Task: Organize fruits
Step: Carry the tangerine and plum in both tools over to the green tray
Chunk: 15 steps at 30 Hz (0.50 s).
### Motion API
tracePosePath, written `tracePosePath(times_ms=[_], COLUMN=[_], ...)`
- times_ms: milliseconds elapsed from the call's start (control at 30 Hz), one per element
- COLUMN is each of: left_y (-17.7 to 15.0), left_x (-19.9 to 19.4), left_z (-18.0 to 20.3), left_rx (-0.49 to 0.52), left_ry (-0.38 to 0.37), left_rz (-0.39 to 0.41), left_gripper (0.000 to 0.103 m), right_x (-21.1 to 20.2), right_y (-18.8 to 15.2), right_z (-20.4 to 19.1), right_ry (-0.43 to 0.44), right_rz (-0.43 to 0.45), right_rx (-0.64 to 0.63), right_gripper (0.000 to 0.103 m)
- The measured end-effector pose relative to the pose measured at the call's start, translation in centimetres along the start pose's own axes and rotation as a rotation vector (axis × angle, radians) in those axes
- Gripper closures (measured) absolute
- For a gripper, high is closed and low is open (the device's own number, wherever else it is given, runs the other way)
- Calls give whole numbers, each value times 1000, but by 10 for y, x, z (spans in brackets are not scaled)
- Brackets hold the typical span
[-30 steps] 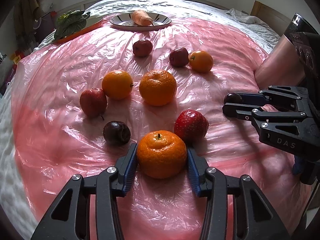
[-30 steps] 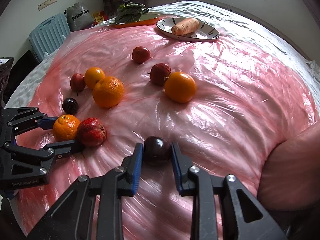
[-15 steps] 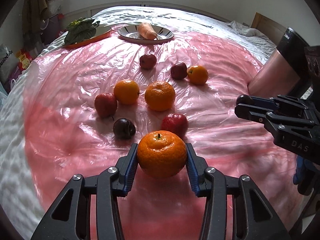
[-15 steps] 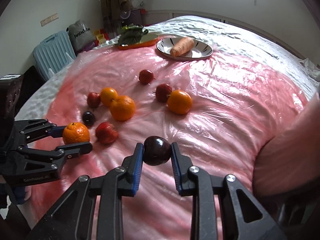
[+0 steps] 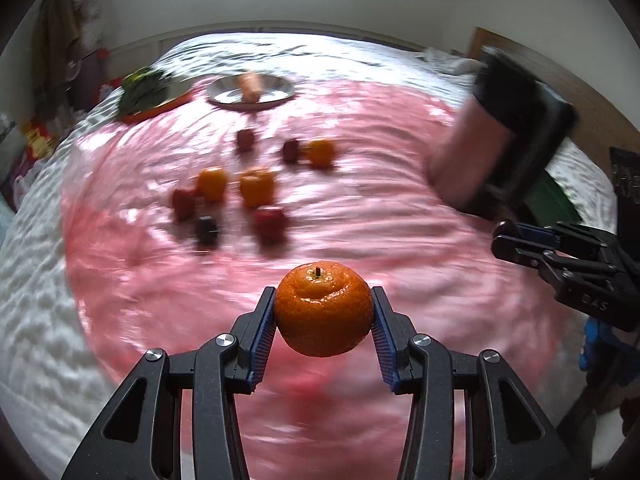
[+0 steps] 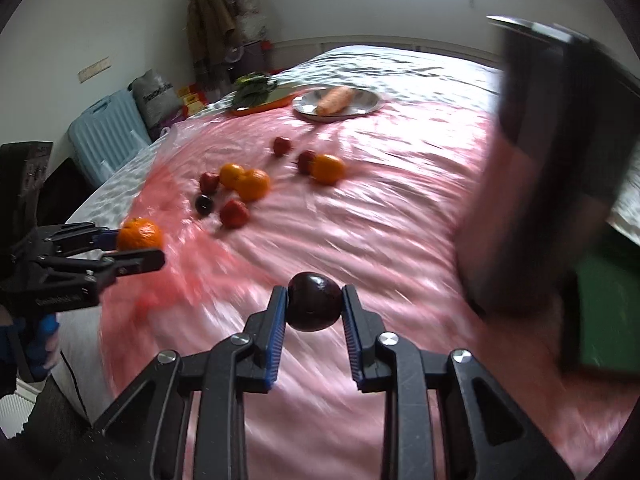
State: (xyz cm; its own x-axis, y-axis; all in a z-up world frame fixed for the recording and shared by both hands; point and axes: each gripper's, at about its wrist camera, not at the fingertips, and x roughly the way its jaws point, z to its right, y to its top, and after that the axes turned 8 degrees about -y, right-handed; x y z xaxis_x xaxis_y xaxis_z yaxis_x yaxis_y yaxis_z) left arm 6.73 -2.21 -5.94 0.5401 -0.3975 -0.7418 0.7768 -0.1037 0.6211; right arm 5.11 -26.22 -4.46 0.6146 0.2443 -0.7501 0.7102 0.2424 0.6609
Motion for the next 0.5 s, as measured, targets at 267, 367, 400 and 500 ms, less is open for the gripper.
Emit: tracePosePath(times_ms=[267,367,400,500], left_y=[11,18,21,30], left_x=[11,23,27,42], left_z=[117,163,175,218], left_rx=[161,223,240,296], left_ry=[-173,-234,-250,-308], left_rz=[-1,-5,-7,-10], left_gripper=[63,63,63,63], right_x=[-45,-60,-64,-72], right_y=[-44,-53,-56,-60], right_z=[109,153,166,211], right_ry=[-162,-232,-253,-310], right_rz=[-2,9,13,27], right_rx=[129,174,187,224], right_gripper=[72,72,72,72])
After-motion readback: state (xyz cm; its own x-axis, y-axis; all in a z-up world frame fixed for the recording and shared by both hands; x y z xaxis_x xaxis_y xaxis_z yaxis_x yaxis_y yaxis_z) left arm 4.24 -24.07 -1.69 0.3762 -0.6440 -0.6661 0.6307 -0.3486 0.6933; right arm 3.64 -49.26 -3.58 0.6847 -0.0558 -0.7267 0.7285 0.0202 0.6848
